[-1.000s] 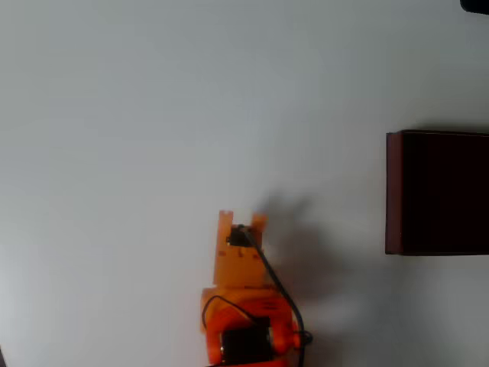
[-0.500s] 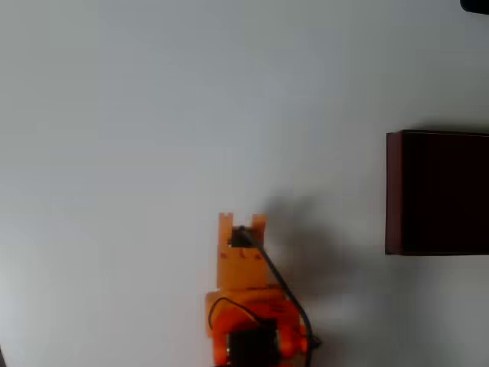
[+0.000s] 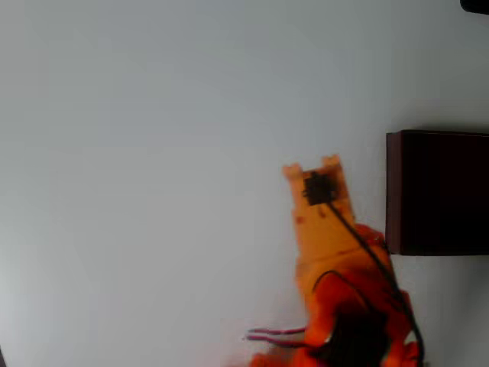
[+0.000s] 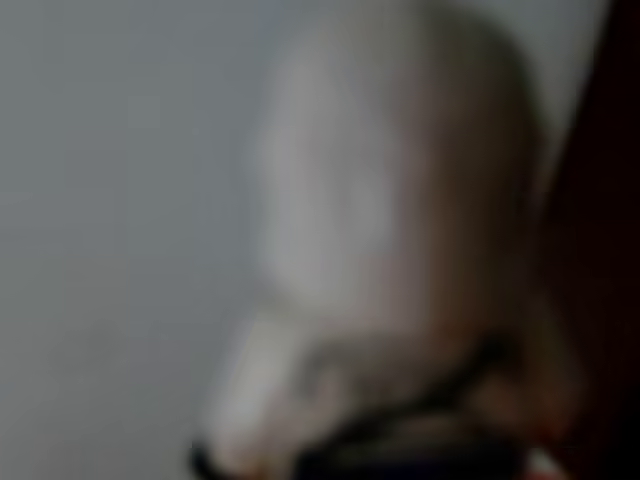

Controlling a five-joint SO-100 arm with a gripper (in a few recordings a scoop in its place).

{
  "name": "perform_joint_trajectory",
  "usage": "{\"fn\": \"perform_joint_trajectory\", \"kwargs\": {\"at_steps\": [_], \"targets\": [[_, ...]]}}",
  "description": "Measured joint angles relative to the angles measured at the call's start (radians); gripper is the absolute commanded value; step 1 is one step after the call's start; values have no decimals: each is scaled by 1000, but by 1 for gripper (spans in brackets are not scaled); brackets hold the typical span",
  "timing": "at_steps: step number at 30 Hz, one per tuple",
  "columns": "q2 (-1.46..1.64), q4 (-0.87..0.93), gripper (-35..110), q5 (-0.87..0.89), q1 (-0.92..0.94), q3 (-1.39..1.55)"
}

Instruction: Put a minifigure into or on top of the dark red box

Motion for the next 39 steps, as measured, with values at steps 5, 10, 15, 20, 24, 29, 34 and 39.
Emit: {"fn": "perform_joint_trajectory", "kwargs": {"at_steps": [5, 10, 15, 20, 24, 29, 34, 39], "targets": [[-295, 2, 0, -132, 149, -290], [-612, 17, 0, -196, 232, -552], [-841, 29, 3, -224, 307, -721], [-1031, 83, 16, -252, 327, -851], [-1026, 84, 20, -270, 330, -853], [-882, 83, 18, -302, 328, -736], [-589, 71, 17, -396, 256, -499], [-189, -18, 12, -520, 49, -156]]}}
